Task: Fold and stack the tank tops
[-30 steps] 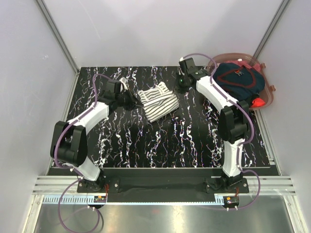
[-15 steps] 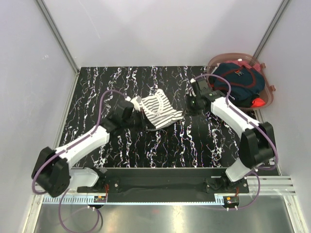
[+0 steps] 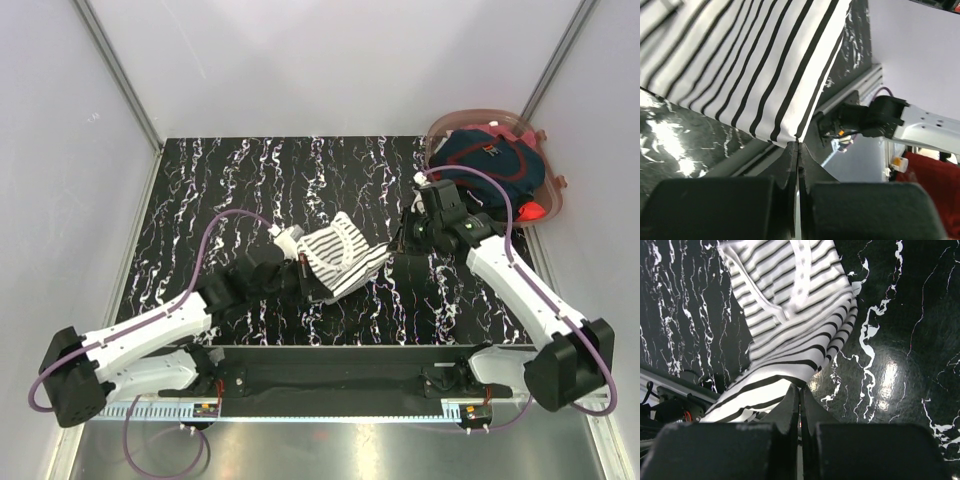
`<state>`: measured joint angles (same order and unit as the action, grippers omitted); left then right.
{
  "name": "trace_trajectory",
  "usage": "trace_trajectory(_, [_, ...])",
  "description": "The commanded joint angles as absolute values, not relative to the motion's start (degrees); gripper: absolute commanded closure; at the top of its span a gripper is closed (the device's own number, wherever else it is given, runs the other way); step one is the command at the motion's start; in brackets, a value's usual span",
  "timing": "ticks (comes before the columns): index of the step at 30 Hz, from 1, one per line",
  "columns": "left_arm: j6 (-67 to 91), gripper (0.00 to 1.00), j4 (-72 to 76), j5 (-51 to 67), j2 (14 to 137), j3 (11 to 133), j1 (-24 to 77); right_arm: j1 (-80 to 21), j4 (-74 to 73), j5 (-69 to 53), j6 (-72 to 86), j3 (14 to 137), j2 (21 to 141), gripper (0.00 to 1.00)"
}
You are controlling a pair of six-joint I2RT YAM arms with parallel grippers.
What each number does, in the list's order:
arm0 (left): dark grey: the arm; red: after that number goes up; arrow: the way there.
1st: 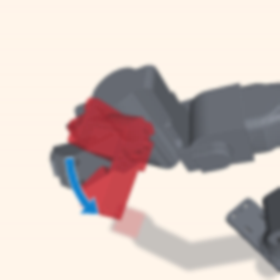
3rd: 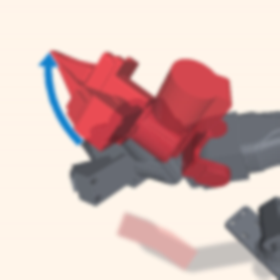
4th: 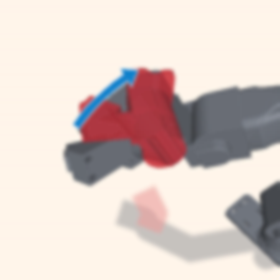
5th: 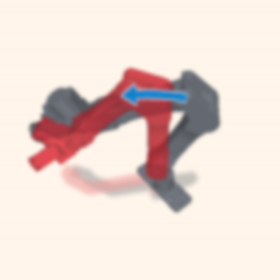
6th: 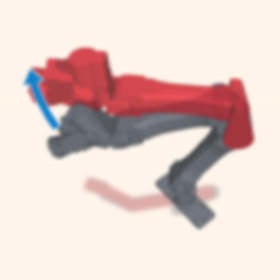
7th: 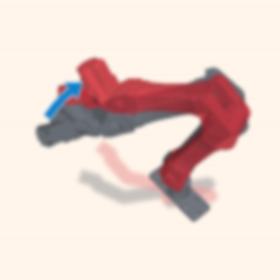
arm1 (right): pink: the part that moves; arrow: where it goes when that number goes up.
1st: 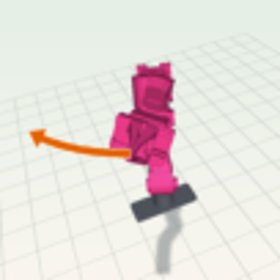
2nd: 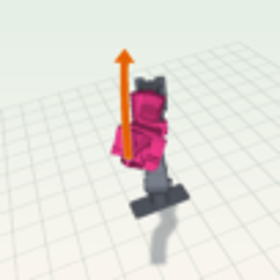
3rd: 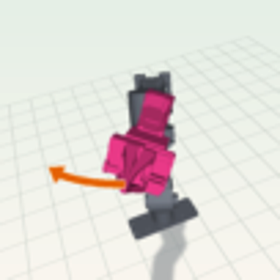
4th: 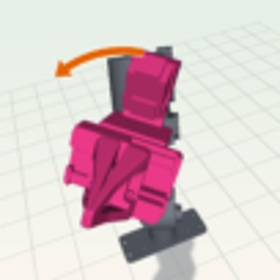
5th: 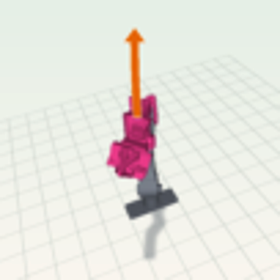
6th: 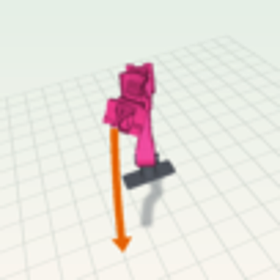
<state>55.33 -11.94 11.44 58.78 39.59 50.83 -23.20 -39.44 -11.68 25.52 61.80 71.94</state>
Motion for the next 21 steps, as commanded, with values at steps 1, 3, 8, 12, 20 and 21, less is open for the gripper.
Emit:
trace_trajectory(1, [58.53,1.0,-9.14,9.41,56.95,39.29,52.47,-23.12,-41.22,-12.48,25.84,61.87,68.82,1.0])
trace_trajectory(3, [58.71,1.0,-9.49,9.14,57.04,39.29,52.82,-23.2,-41.48,-12.04,25.93,62.14,68.03,1.0])
trace_trajectory(8, [58.19,1.0,-9.84,8.61,58.09,41.3,52.73,-23.2,-42.27,-10.46,25.05,64.51,69.78,1.0])
trace_trajectory(12, [56.52,1.0,-11.77,8.96,60.82,44.73,51.95,-23.2,-41.84,-9.32,24.44,67.93,72.33,1.0])
trace_trajectory(20, [55.2,1.0,-12.13,12.92,62.22,47.63,46.6,-23.12,-41.48,-8.88,22.85,75.75,79.45,1.0])
trace_trajectory(21, [55.11,1.0,-11.95,13.44,62.31,47.72,45.89,-23.12,-41.4,-8.79,22.94,76.37,79.98,1.0])
